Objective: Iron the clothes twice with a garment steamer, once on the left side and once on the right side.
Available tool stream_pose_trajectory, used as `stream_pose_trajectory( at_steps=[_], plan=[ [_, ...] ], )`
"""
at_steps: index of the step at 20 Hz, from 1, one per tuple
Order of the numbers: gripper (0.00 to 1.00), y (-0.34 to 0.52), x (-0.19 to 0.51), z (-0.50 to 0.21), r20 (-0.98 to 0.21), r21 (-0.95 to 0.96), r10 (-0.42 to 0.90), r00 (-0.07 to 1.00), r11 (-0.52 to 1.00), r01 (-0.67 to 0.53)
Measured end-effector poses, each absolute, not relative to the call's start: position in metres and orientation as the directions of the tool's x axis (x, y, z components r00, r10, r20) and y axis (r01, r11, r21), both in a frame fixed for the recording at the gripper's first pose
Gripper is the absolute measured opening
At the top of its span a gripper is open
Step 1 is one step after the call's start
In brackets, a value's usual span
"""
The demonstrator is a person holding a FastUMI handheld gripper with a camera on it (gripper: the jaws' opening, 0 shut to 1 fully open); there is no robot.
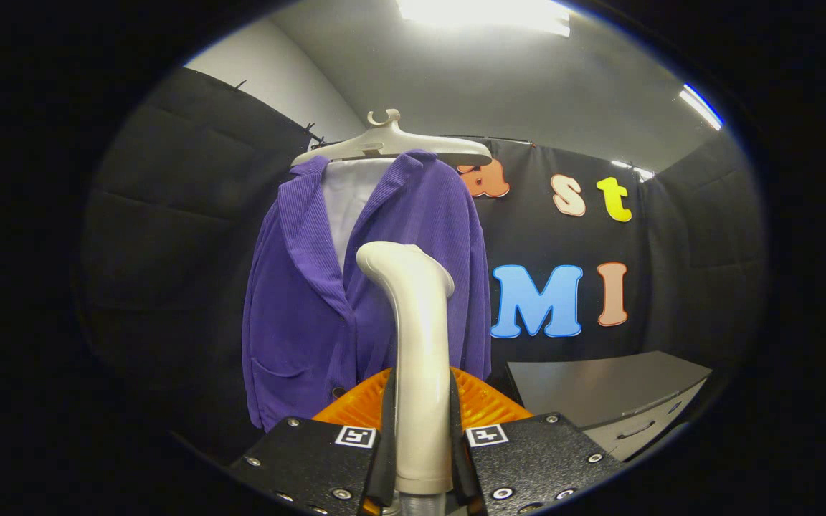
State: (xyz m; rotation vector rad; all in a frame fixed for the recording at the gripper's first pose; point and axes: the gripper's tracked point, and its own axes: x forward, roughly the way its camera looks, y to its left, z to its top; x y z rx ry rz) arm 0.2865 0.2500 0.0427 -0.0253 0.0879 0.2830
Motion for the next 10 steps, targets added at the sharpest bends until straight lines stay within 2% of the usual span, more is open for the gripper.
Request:
stream_pose_trajectory(
  at_steps=[10],
  plan=[
    [0.31, 0.240, 0.249, -0.018, -0.199, -0.014, 0.271, 0.942, 0.960, -0.279]
  ],
)
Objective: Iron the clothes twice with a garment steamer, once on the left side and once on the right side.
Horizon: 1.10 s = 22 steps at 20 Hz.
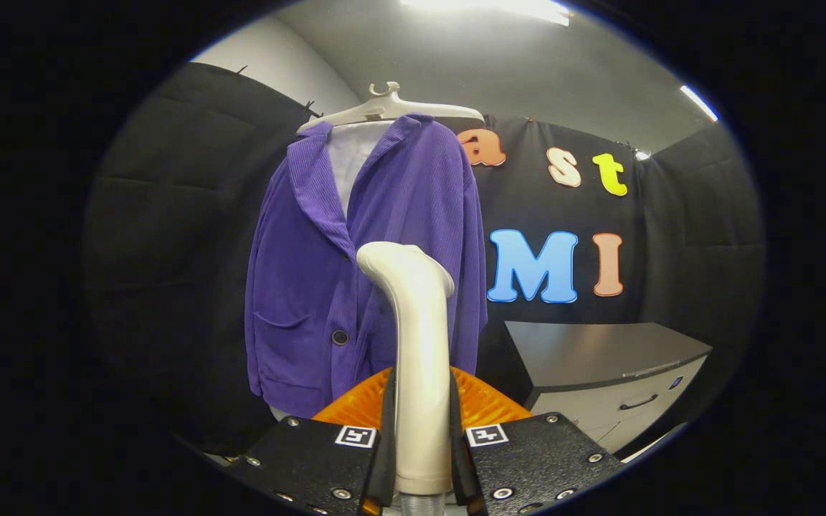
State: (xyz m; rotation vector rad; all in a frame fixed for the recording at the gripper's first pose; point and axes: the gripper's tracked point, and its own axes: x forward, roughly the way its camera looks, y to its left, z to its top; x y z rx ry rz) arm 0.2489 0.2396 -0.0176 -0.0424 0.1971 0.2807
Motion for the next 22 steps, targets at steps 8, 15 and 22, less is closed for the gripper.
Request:
stream_pose_trajectory(
  at_steps=[8, 15, 22],
  plan=[
    [0.31, 0.237, 0.220, -0.068, -0.281, -0.022, 0.269, 0.921, 0.958, -0.287],
    [0.31, 0.232, 0.194, -0.121, -0.357, -0.008, 0.266, 0.895, 0.958, -0.288],
    [0.31, 0.236, 0.173, -0.178, -0.431, -0.022, 0.276, 0.859, 0.949, -0.315]
  ],
)
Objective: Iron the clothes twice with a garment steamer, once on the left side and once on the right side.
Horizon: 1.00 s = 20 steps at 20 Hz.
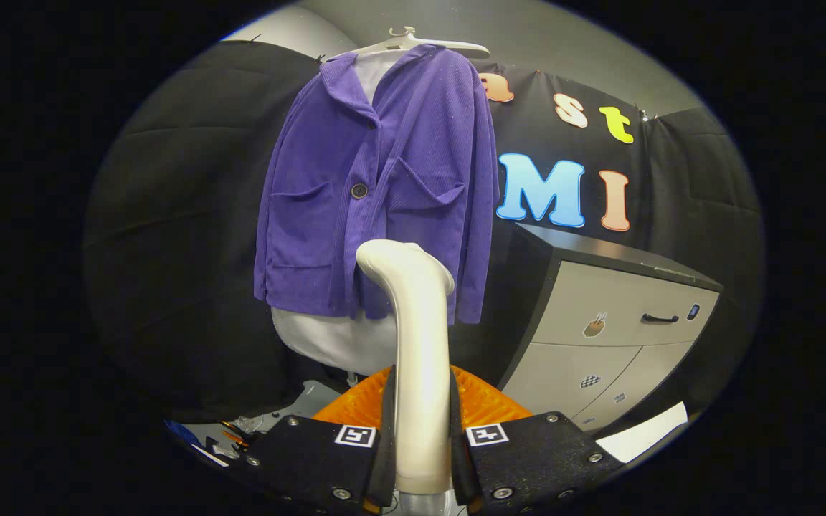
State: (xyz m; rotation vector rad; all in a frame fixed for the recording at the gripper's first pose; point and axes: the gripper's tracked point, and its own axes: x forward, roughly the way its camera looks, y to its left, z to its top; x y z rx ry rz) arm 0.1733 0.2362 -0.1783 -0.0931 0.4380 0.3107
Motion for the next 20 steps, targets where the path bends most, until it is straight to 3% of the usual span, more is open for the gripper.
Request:
stream_pose_trajectory(
  at_steps=[11, 20],
  plan=[
    [0.31, 0.231, 0.141, -0.244, -0.543, -0.006, 0.280, 0.792, 0.941, -0.337],
    [0.31, 0.232, 0.159, -0.139, -0.356, 0.050, 0.320, 0.878, 0.945, -0.324]
  ],
)
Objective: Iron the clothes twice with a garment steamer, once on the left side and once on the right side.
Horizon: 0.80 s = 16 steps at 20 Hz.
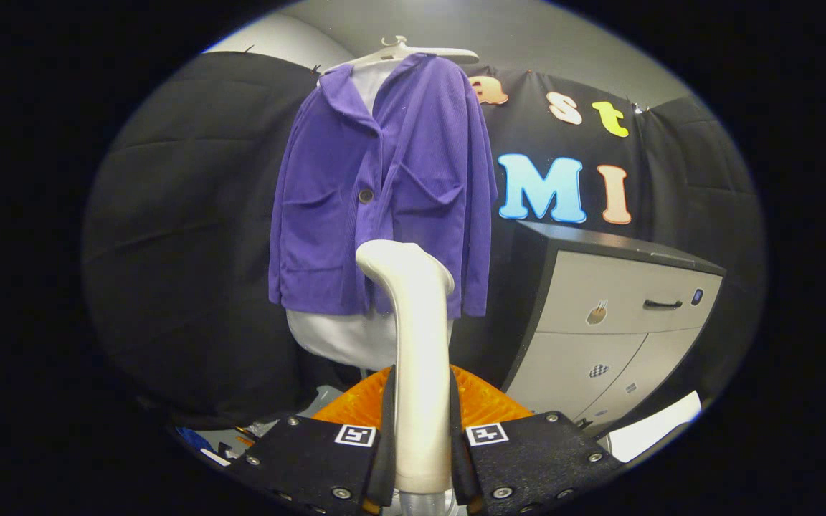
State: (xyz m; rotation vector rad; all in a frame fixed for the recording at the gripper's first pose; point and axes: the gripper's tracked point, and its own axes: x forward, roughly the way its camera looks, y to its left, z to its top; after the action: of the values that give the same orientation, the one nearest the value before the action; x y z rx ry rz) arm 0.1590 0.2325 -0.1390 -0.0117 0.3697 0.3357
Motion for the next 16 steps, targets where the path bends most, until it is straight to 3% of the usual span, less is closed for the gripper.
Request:
stream_pose_trajectory(
  at_steps=[16],
  plan=[
    [0.32, 0.296, 0.217, 0.096, 0.069, 0.026, 0.398, 0.915, 0.916, -0.400]
  ],
)
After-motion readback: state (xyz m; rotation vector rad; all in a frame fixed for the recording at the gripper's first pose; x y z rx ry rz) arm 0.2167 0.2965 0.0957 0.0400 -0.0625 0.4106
